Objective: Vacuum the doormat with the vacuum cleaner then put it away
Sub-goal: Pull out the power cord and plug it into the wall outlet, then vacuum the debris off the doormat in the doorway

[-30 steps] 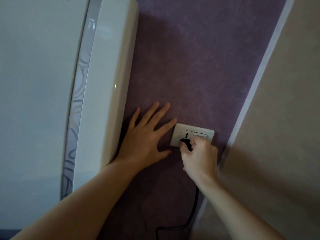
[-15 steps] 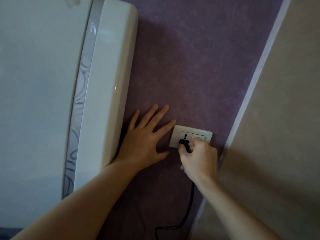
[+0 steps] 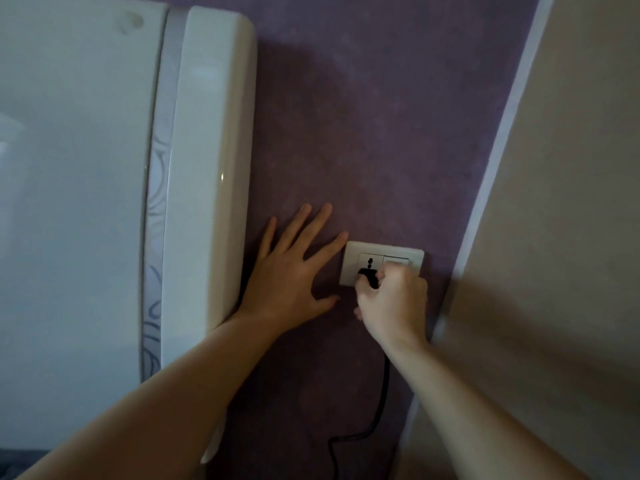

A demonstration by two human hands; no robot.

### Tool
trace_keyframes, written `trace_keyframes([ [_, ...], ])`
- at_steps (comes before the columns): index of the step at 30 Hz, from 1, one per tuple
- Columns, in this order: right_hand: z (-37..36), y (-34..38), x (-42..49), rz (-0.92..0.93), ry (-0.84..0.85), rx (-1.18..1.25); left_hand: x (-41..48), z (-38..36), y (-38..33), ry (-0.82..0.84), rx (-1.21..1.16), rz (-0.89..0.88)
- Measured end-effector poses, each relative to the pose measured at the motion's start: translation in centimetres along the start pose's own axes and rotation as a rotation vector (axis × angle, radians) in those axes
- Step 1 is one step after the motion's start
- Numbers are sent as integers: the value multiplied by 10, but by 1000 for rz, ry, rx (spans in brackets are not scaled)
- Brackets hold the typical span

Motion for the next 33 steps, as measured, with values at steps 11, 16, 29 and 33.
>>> trace_keyframes([
  [11, 86, -27, -5, -20, 246, -2, 8, 67, -37, 150, -200, 139],
  [16, 147, -97, -29, -2, 227, 162, -21, 66, -135, 22, -390, 91],
  [29, 291, -224, 14, -284, 208, -94, 74, -2, -289, 549, -723, -63],
  [33, 360, -193, 65, -392, 269, -190, 151, 30, -322, 651, -764, -112],
])
Point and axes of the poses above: each hand's wrist, its own x-axis towards the middle knuckle, its own z-axis out of the back of the hand, y = z × x, the point moved 1 cm from there along x, towards the middle knuckle, and after that the axes turned 7 degrees about -y, right-handed, at the moved point
